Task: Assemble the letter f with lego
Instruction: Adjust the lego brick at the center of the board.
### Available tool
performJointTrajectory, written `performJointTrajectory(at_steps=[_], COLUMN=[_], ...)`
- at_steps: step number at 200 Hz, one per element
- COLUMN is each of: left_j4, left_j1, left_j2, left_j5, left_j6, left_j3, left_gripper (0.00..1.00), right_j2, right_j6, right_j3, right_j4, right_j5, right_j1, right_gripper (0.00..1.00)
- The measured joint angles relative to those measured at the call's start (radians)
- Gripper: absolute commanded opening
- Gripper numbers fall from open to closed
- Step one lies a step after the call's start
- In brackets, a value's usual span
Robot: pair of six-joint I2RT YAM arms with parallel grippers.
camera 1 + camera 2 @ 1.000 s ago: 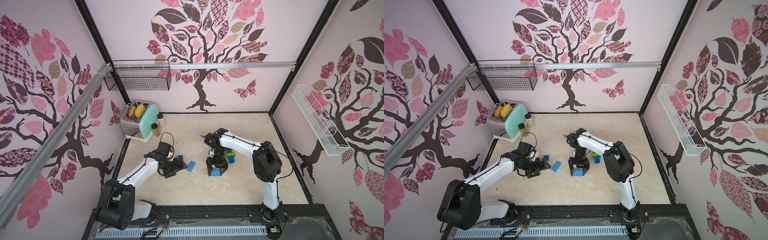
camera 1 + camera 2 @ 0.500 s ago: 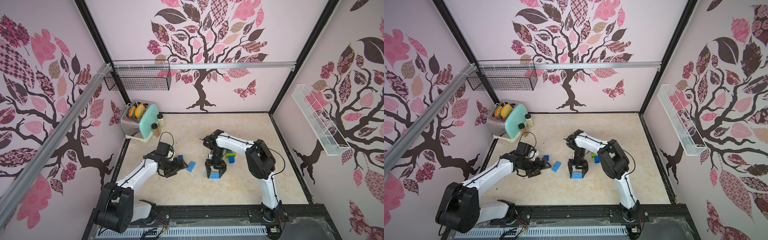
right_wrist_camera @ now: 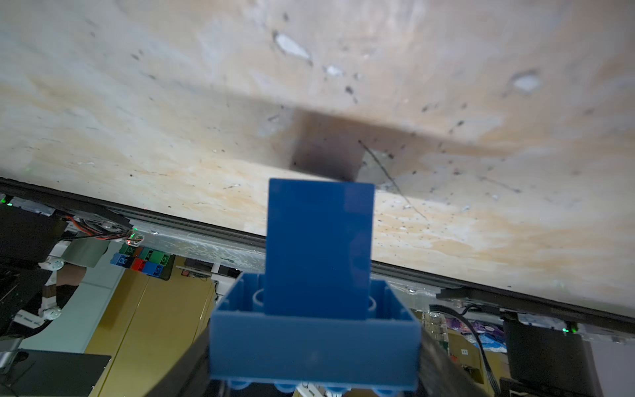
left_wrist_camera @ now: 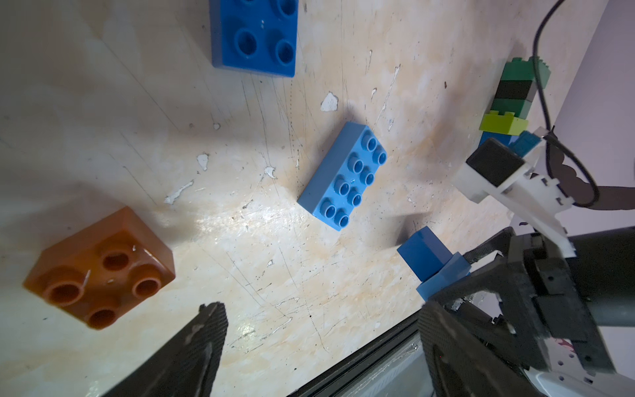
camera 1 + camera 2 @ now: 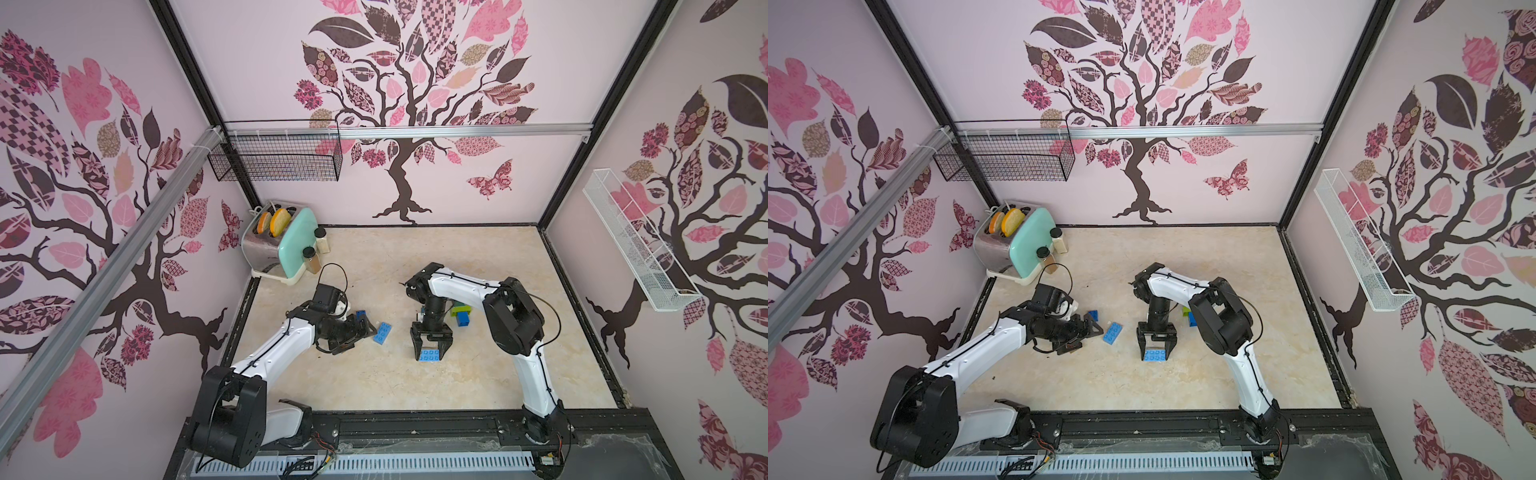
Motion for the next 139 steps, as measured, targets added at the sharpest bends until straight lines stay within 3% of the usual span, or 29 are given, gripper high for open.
performJointTrajectory(at_steps=[139], left_j4=[0.007], left_j1=[0.000], left_j2=[-0.019], left_j5=[0.000], left_j6=[-0.005], left_j3=[-0.010], left_gripper=[0.92], right_j2=[0.056], right_j6=[-0.011], right_j3=[0.075], right_j4=[-0.037], right_j5=[0.005], right_j1=[-0.024], right_gripper=[0.72])
